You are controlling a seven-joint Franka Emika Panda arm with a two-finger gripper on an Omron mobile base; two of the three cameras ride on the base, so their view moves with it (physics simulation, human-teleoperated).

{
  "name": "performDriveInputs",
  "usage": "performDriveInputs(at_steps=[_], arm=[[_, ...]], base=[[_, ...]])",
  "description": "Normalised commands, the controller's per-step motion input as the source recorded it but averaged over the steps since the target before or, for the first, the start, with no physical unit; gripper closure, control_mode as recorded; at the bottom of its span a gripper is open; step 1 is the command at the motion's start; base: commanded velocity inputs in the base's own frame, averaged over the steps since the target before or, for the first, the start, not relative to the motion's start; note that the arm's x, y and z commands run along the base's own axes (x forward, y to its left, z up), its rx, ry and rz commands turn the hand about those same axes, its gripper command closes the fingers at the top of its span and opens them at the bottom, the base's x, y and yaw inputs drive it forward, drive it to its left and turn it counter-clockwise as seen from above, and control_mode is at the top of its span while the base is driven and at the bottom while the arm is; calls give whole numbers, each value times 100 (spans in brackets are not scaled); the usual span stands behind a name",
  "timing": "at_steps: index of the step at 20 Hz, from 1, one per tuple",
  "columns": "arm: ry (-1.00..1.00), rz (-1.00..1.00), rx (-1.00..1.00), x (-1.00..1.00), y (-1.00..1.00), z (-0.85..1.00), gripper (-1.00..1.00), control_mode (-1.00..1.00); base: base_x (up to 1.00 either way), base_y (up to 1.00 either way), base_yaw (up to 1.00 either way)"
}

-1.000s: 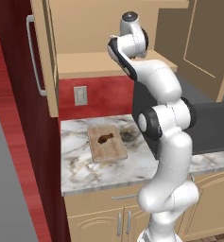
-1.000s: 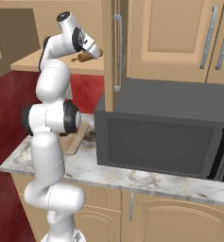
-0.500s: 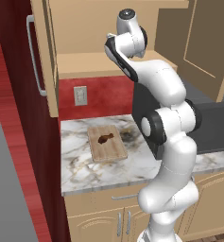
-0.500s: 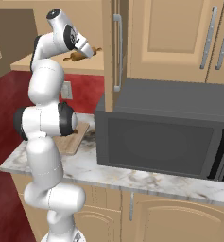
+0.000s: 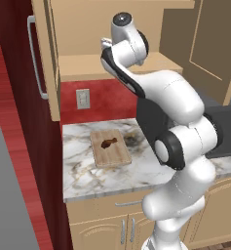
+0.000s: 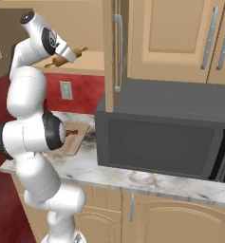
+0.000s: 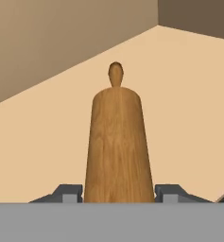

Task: Open the cabinet, retrieve the rolling pin, and place it next to the meat on the cutting board to prepare for tenderizing.

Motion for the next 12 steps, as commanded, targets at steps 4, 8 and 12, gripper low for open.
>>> performDriveInputs(at_steps=[4,8,12], arm=[[-1,-1,1,-93,22,0,100,-100],[0,-4,4,-99,20,-8,100,-100],[0,-5,6,-100,16,-14,100,-100]], base=[[0,0,0],[0,0,0],[0,0,0]])
